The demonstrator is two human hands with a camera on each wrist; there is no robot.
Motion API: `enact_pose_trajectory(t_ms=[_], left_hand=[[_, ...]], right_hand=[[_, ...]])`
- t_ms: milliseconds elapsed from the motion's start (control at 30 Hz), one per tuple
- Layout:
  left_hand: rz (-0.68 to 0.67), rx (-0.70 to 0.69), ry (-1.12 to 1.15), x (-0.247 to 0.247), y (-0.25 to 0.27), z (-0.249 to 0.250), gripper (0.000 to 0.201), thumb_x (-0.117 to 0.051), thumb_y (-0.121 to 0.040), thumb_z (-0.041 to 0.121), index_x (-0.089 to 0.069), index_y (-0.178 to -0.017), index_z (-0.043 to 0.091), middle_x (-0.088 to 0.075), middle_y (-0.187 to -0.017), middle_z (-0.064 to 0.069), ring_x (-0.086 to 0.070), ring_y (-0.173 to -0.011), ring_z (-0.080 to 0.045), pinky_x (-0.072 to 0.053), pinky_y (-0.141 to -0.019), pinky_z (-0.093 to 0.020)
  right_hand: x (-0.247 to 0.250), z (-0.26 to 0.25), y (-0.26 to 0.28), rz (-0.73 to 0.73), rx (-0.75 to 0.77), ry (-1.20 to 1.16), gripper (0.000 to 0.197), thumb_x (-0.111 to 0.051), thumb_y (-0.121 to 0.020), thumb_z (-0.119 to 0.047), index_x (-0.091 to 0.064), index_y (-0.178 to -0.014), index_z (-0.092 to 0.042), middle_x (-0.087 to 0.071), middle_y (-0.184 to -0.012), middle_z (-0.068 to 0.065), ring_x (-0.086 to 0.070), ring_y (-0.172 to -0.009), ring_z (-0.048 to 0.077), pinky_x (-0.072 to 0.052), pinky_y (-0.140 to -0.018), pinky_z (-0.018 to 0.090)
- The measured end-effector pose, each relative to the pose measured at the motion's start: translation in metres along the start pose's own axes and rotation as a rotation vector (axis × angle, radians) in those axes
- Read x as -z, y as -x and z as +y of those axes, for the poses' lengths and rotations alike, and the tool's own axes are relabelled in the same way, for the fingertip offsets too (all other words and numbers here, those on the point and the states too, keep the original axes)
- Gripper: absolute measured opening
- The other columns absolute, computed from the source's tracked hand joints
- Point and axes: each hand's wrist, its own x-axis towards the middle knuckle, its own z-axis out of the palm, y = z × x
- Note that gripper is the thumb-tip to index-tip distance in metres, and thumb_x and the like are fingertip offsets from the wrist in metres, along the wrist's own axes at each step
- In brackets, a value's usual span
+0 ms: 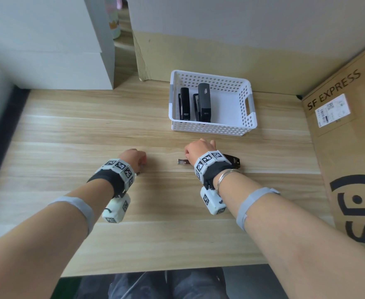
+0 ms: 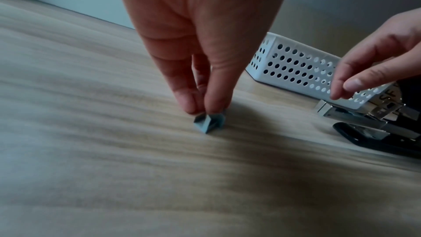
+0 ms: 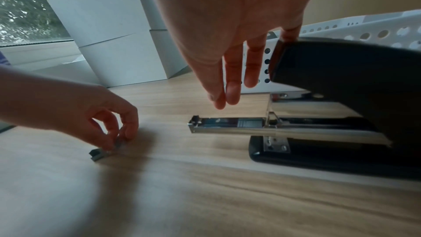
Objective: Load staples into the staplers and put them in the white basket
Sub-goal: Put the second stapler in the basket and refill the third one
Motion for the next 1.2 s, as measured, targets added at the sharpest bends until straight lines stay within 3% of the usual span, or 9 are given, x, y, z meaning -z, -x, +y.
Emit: enact_pose_trajectory(t_ms=[100,233,333,400,533,767,833,1000,1200], left_hand=[[0.040,-0.034,0.008,-0.002,0.001,0.004,0.023,-0.054,-0.085,0.010,-0.061,-0.107,0.008,-0.061,-0.109,-0.016,-0.058,-0.099,-0.032,-0.047,-0.079,-0.032],[0.095,-0.096,0.168,-0.002,0.001,0.017,0.018,-0.055,-0.084,0.009,-0.061,-0.101,0.008,-0.064,-0.097,-0.009,-0.055,-0.079,-0.021,-0.045,-0.057,-0.021],[0.105,-0.130,0.427,-0.002,-0.004,0.032,0.009,-0.063,-0.081,0.009,-0.059,-0.084,0.017,-0.064,-0.080,0.000,-0.057,-0.076,-0.016,-0.050,-0.070,-0.024],[0.066,-0.152,0.606,0.000,-0.006,0.044,0.019,-0.065,-0.081,0.009,-0.055,-0.073,0.023,-0.062,-0.070,0.006,-0.059,-0.072,-0.016,-0.050,-0.074,-0.027],[0.016,-0.195,0.750,0.005,-0.010,0.065,0.026,-0.067,-0.080,0.008,-0.052,-0.069,0.026,-0.064,-0.068,0.005,-0.059,-0.070,-0.017,-0.050,-0.080,-0.032],[0.049,-0.201,0.661,-0.001,-0.017,0.073,0.030,-0.069,-0.079,0.008,-0.048,-0.066,0.026,-0.061,-0.066,0.006,-0.056,-0.063,-0.013,-0.045,-0.067,-0.023],[0.038,-0.177,0.593,-0.004,-0.018,0.071,0.028,-0.068,-0.079,0.007,-0.049,-0.069,0.025,-0.063,-0.074,0.004,-0.059,-0.071,-0.016,-0.048,-0.073,-0.028],[0.008,-0.170,0.429,-0.012,-0.017,0.069,0.011,-0.067,-0.080,0.010,-0.060,-0.088,0.013,-0.066,-0.093,-0.004,-0.057,-0.081,-0.015,-0.043,-0.075,-0.024],[0.020,-0.158,0.393,-0.016,-0.020,0.071,0.020,-0.064,-0.082,0.009,-0.062,-0.101,0.004,-0.070,-0.105,-0.012,-0.055,-0.081,-0.015,-0.041,-0.072,-0.023]], right_hand=[[-0.004,-0.001,0.001,0.009,-0.001,-0.013,0.020,-0.052,-0.094,-0.019,-0.070,-0.100,-0.024,-0.068,-0.106,-0.002,-0.046,-0.117,0.021,-0.029,-0.098,0.042],[-0.004,0.000,0.001,0.019,0.048,-0.050,0.019,-0.051,-0.095,-0.024,-0.069,-0.101,-0.026,-0.067,-0.110,-0.004,-0.045,-0.119,0.021,-0.030,-0.099,0.040],[-0.001,0.000,0.001,-0.007,0.103,-0.086,0.019,-0.055,-0.094,-0.030,-0.066,-0.108,-0.027,-0.067,-0.113,-0.005,-0.046,-0.121,0.020,-0.032,-0.100,0.038],[-0.001,0.002,0.001,-0.019,0.126,-0.123,0.025,-0.060,-0.090,-0.035,-0.064,-0.114,-0.028,-0.068,-0.112,-0.007,-0.050,-0.118,0.018,-0.034,-0.100,0.036],[-0.001,0.005,0.003,0.052,0.117,-0.294,0.025,-0.069,-0.084,-0.032,-0.067,-0.108,-0.026,-0.071,-0.103,-0.009,-0.062,-0.102,0.014,-0.044,-0.089,0.028],[0.002,0.014,0.005,0.130,0.048,-0.381,0.011,-0.069,-0.083,-0.023,-0.072,-0.093,-0.025,-0.073,-0.096,-0.007,-0.067,-0.092,0.012,-0.054,-0.077,0.025],[0.002,0.015,0.006,0.103,0.073,-0.304,0.013,-0.065,-0.085,-0.020,-0.071,-0.096,-0.024,-0.072,-0.100,-0.005,-0.066,-0.096,0.016,-0.054,-0.082,0.028],[-0.003,0.012,0.007,0.049,0.130,-0.088,0.018,-0.057,-0.090,-0.024,-0.070,-0.102,-0.027,-0.070,-0.107,-0.005,-0.058,-0.109,0.019,-0.042,-0.093,0.031],[-0.007,0.010,0.004,0.040,0.113,-0.008,0.017,-0.057,-0.091,-0.027,-0.070,-0.102,-0.029,-0.068,-0.106,-0.004,-0.053,-0.114,0.018,-0.036,-0.099,0.033]])
